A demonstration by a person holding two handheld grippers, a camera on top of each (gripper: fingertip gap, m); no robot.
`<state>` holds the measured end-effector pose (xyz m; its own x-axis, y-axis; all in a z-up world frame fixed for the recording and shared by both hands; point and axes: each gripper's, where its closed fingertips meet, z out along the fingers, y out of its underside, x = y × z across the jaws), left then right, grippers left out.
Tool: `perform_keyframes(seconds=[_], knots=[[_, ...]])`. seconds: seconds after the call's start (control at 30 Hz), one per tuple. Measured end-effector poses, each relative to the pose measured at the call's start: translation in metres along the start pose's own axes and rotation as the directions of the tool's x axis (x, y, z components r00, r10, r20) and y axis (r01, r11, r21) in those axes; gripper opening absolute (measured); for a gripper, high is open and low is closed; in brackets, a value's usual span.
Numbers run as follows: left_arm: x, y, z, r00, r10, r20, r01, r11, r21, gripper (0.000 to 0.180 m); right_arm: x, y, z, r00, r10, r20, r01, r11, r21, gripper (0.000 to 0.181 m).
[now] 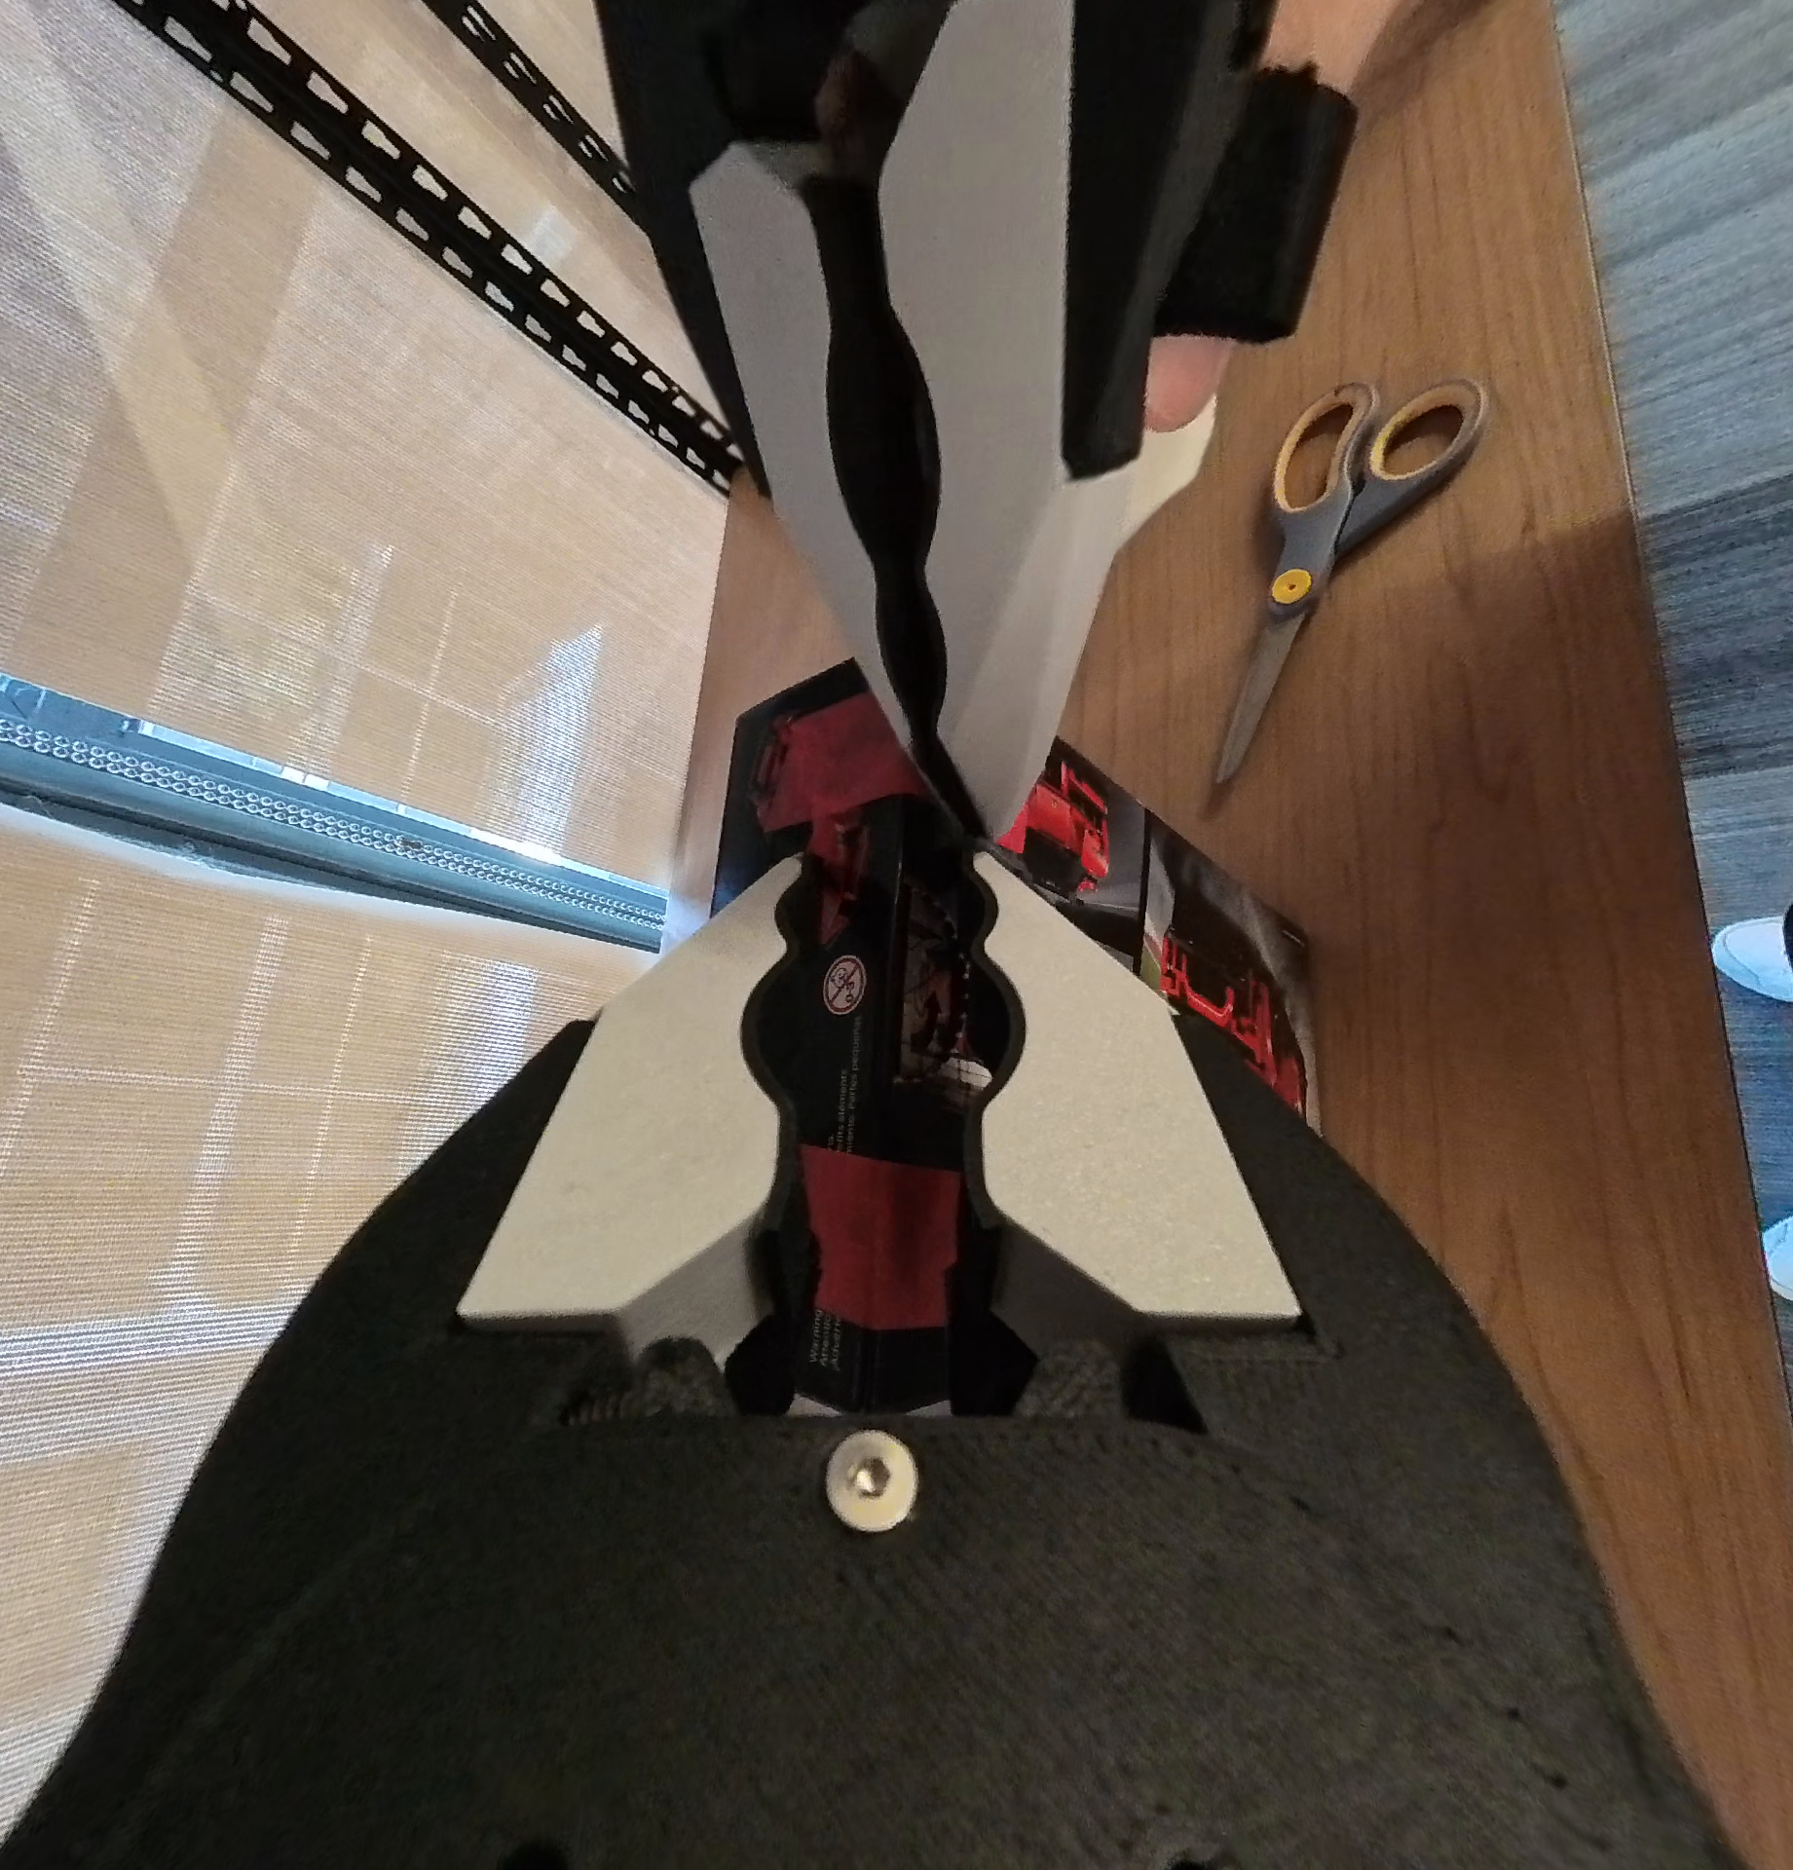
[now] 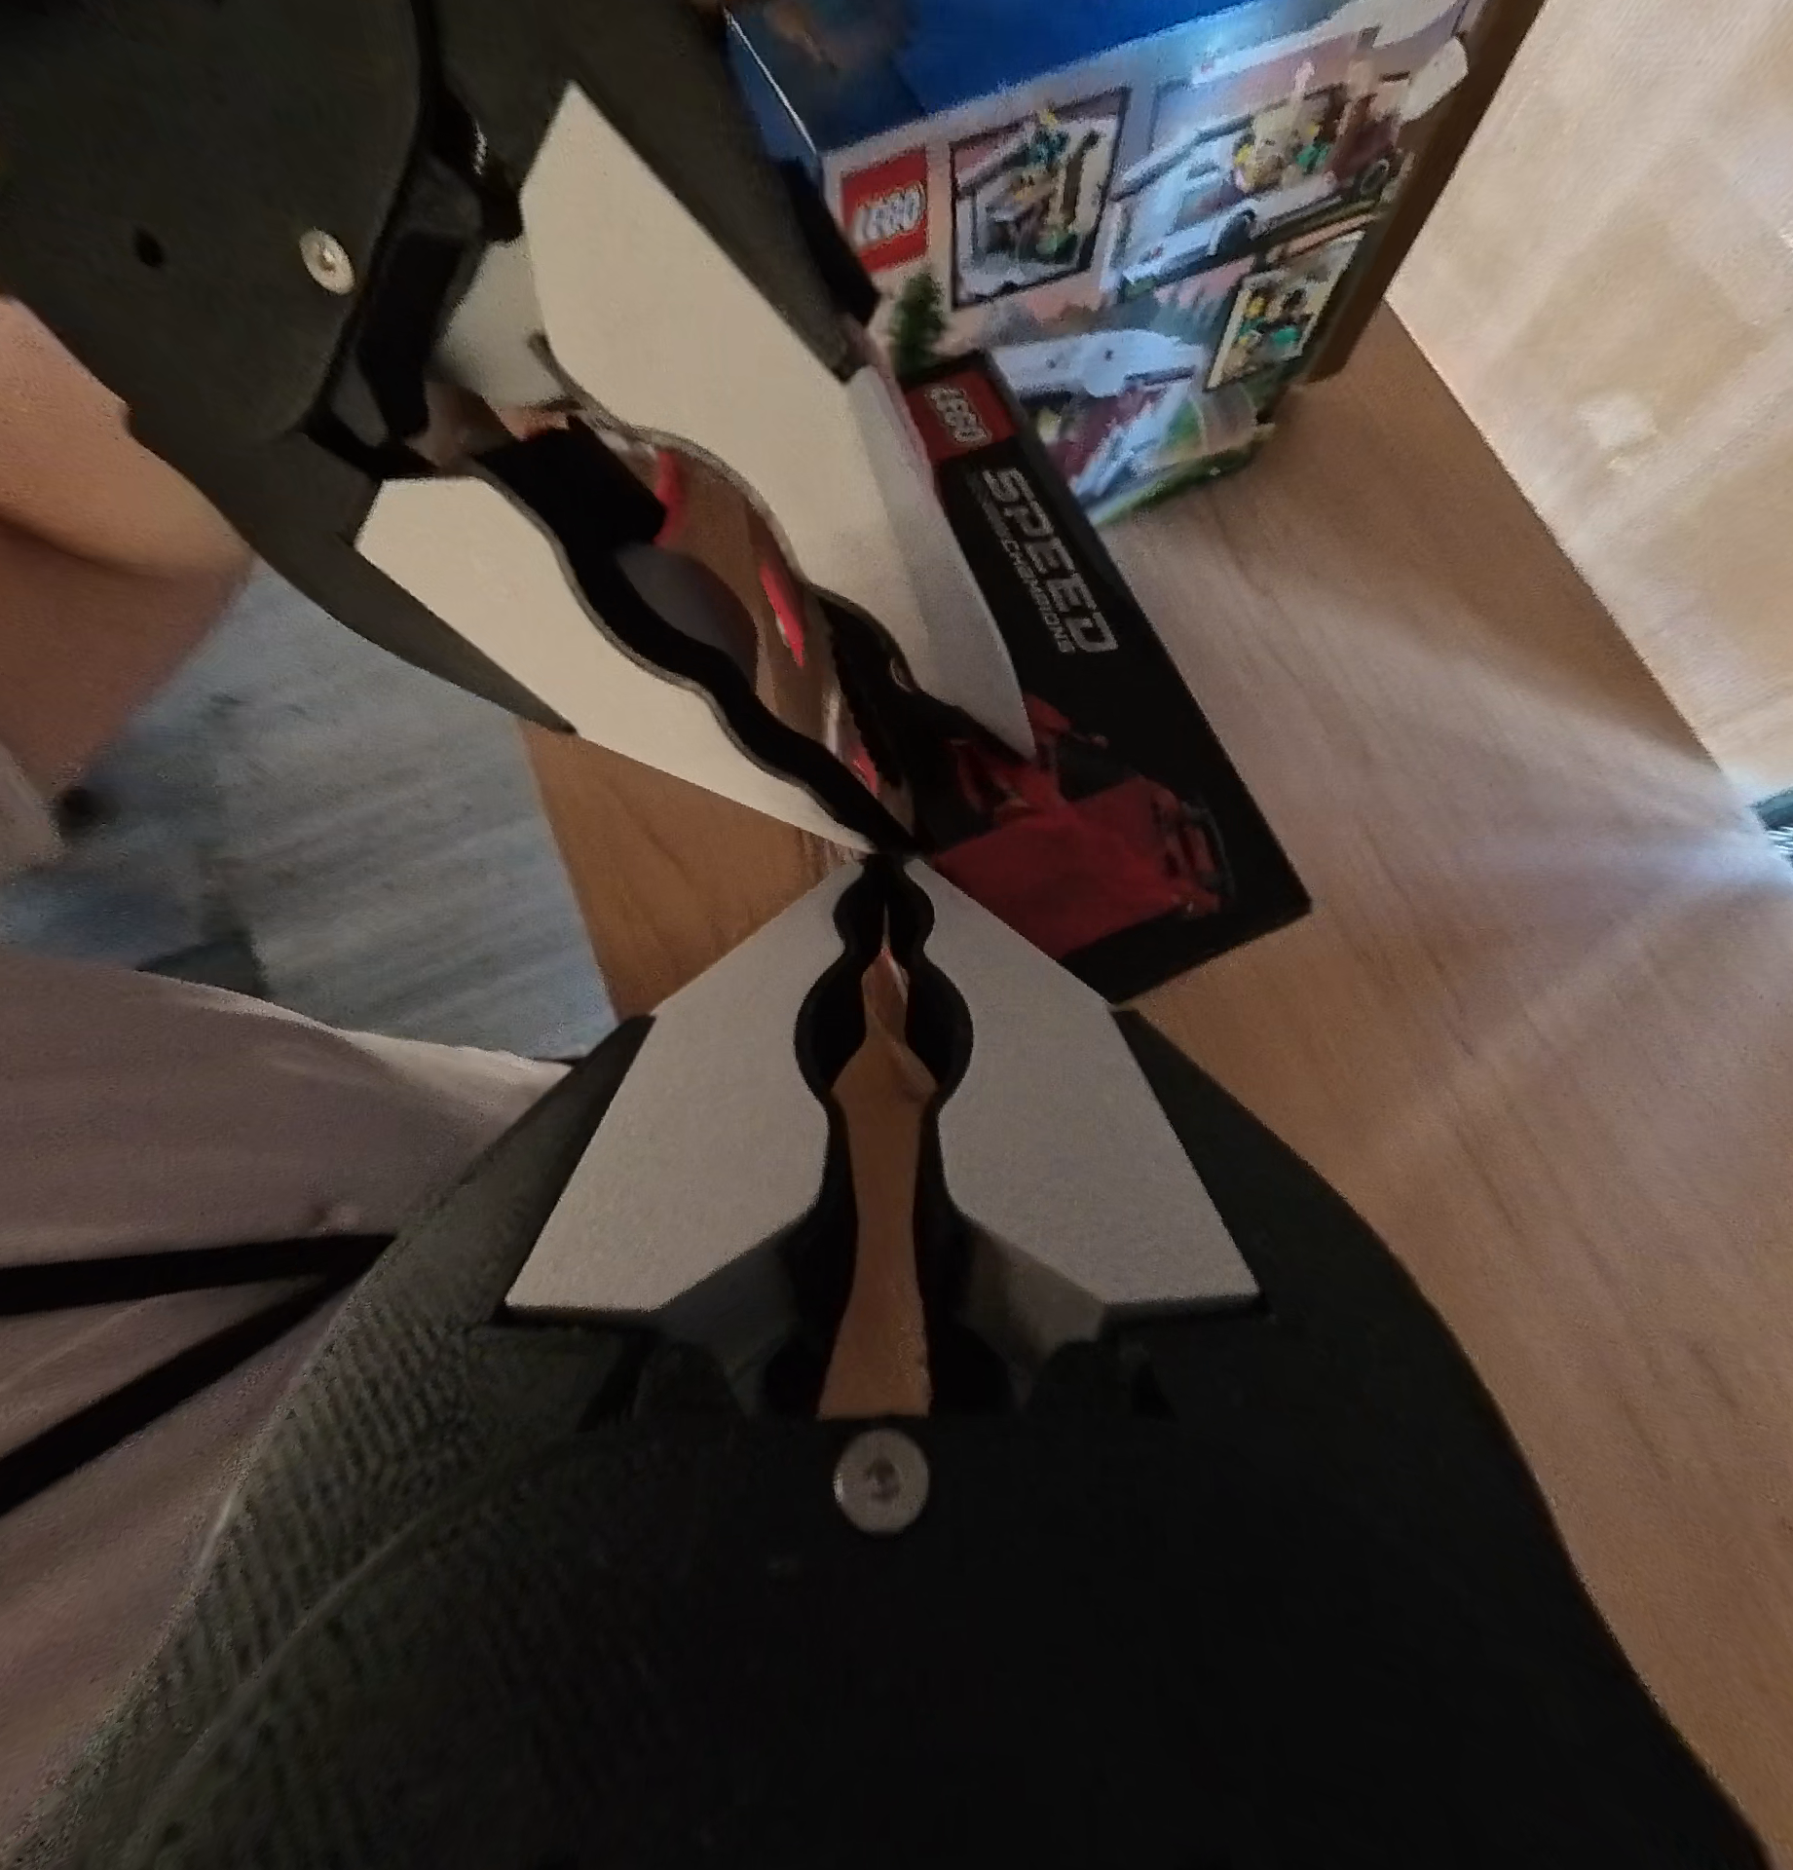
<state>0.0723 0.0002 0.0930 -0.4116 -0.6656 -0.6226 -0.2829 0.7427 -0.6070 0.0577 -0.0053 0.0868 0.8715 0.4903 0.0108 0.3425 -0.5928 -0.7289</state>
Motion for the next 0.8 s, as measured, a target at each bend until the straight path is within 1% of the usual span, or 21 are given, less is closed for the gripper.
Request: perform_keyframes(seconds=[0.1, 0.2, 0.3, 0.4, 0.47, 0.53, 0.6, 0.7, 0.8], knots=[[0.000, 0.000, 0.000, 1.000, 0.003, -0.004, -0.004, 1.000, -0.005, 0.025, 0.004, 0.014, -0.002, 0.999, -0.028, -0.040, 0.024, 0.996, -0.085, 0.000], [0.000, 0.000, 0.000, 1.000, 0.006, -0.001, -0.006, 1.000, -0.010, 0.025, 0.011, 0.031, -0.007, 0.999, 0.029, -0.014, -0.030, 0.991, -0.127, 0.000], [0.000, 0.000, 0.000, 1.000, 0.009, 0.000, -0.009, 1.000, -0.013, 0.025, 0.011, 0.035, -0.007, 0.997, 0.066, 0.033, -0.062, 0.992, -0.114, 0.000], [0.000, 0.000, 0.000, 1.000, 0.007, -0.001, -0.007, 1.000, -0.015, 0.025, 0.001, 0.033, 0.004, 0.995, 0.060, 0.073, -0.049, 0.988, -0.149, 0.000], [-0.002, 0.000, 0.001, 1.000, 0.007, 0.004, -0.007, 1.000, -0.021, 0.025, 0.000, 0.033, 0.009, 0.999, 0.032, 0.039, -0.024, 0.982, -0.185, 0.000], [-0.002, 0.000, 0.002, 1.000, 0.005, 0.003, -0.005, 1.000, -0.019, 0.025, 0.002, 0.025, 0.013, 1.000, 0.003, -0.002, -0.004, 0.986, -0.166, 0.000], [-0.002, 0.000, 0.002, 1.000, 0.005, 0.000, -0.005, 1.000, -0.022, 0.024, -0.002, 0.022, 0.016, 0.999, 0.036, 0.010, -0.033, 0.982, -0.187, 0.000], [-0.003, 0.001, 0.002, 1.000, 0.003, 0.007, -0.003, 1.000, -0.025, 0.025, -0.005, 0.014, 0.021, 0.997, 0.074, 0.028, -0.068, 0.981, -0.181, 0.000], [-0.003, 0.001, 0.002, 1.000, 0.003, 0.004, -0.003, 1.000, -0.022, 0.025, 0.000, 0.021, 0.016, 0.999, 0.046, 0.010, -0.044, 0.981, -0.189, 0.000]])
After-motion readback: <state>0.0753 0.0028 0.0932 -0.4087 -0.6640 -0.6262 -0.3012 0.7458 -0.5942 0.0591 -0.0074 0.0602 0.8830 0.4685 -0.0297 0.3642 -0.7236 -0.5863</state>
